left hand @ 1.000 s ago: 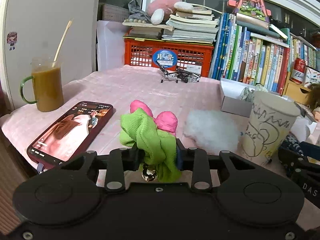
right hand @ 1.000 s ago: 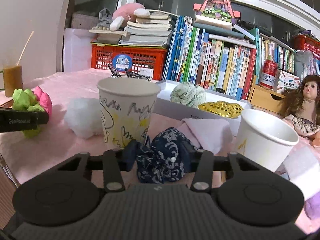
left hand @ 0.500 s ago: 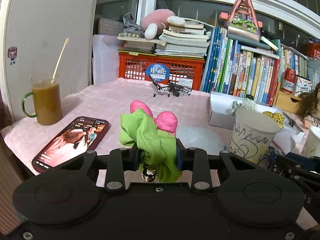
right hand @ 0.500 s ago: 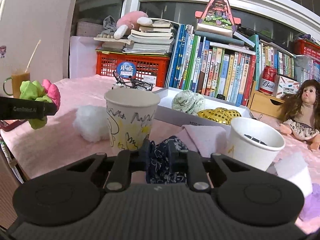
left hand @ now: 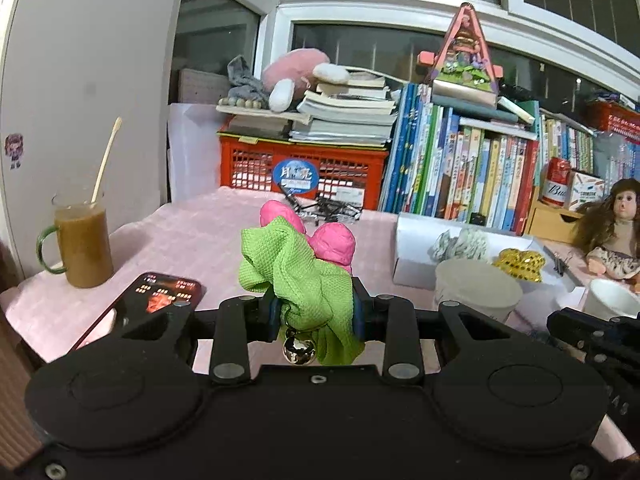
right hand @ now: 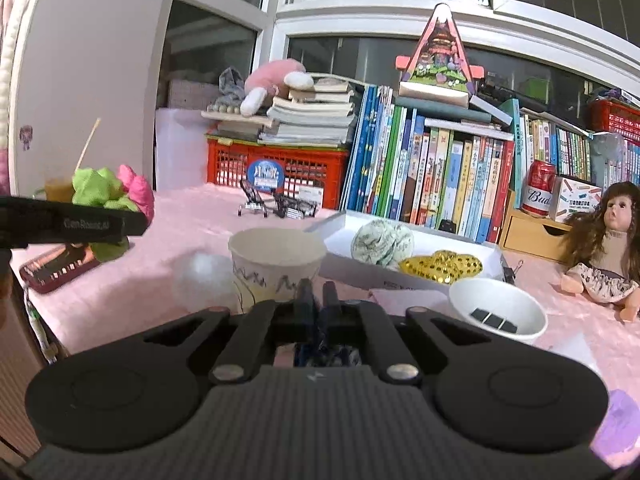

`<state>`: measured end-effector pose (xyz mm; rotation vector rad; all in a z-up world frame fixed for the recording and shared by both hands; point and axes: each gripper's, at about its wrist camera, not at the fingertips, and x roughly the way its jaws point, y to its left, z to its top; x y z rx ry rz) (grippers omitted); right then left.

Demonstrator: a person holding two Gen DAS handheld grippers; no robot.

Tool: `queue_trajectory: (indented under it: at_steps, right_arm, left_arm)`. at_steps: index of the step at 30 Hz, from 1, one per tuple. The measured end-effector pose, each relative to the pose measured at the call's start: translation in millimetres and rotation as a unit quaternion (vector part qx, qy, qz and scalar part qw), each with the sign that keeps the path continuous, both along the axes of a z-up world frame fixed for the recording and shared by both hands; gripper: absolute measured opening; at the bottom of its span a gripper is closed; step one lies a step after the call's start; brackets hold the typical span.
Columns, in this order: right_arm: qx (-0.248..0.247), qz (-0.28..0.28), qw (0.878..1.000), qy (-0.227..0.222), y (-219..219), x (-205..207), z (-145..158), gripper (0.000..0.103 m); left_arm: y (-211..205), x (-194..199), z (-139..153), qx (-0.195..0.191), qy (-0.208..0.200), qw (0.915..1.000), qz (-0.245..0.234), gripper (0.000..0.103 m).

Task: Organize soft objects
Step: 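Lift green scrunchie with left tool while right tool lifts blue pouch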

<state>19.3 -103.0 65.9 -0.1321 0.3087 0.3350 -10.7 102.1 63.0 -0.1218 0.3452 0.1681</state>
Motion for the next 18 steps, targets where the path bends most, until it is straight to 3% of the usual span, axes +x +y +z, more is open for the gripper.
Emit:
queue_trajectory:
  at_steps: [6, 8, 10, 11, 14, 18]
  right_arm:
    - [0.019, 0.006, 1.0, 0.0, -6.9, 2.7, 13.3, 0.003]
    - [0.013, 0.008, 1.0, 0.012, -9.2, 4.4, 10.1, 0.007]
    - [0.013, 0.004, 1.0, 0.028, -12.1, 4.8, 3.2, 0.018]
    - [0.013, 0.001, 0.999, 0.037, -14.2, 4.5, -1.2, 0.036]
    - [0.014, 0.002, 0.998, 0.055, -18.6, 0.7, -11.9, 0.065]
    - [0.006, 0.007, 0.998, 0.067, -18.8, -2.8, -23.8, 0.089]
  left_arm:
    - [-5.8, 3.4, 12.6, 0.006, -0.009, 0.9998, -0.015, 0.031]
    - [-7.0, 3.0, 13.8, 0.005, -0.008, 0.9998, -0.018, 0.031]
    - [-8.5, 2.7, 12.8, 0.004, -0.005, 0.9998, -0.021, 0.031]
    - [-8.9, 3.2, 11.6, 0.003, -0.002, 0.9997, -0.023, 0.031]
    - [-9.3, 4.6, 8.2, 0.0, 0.006, 0.9996, -0.026, 0.031]
    - [-9.1, 6.5, 4.7, 0.002, 0.011, 0.9996, -0.027, 0.031]
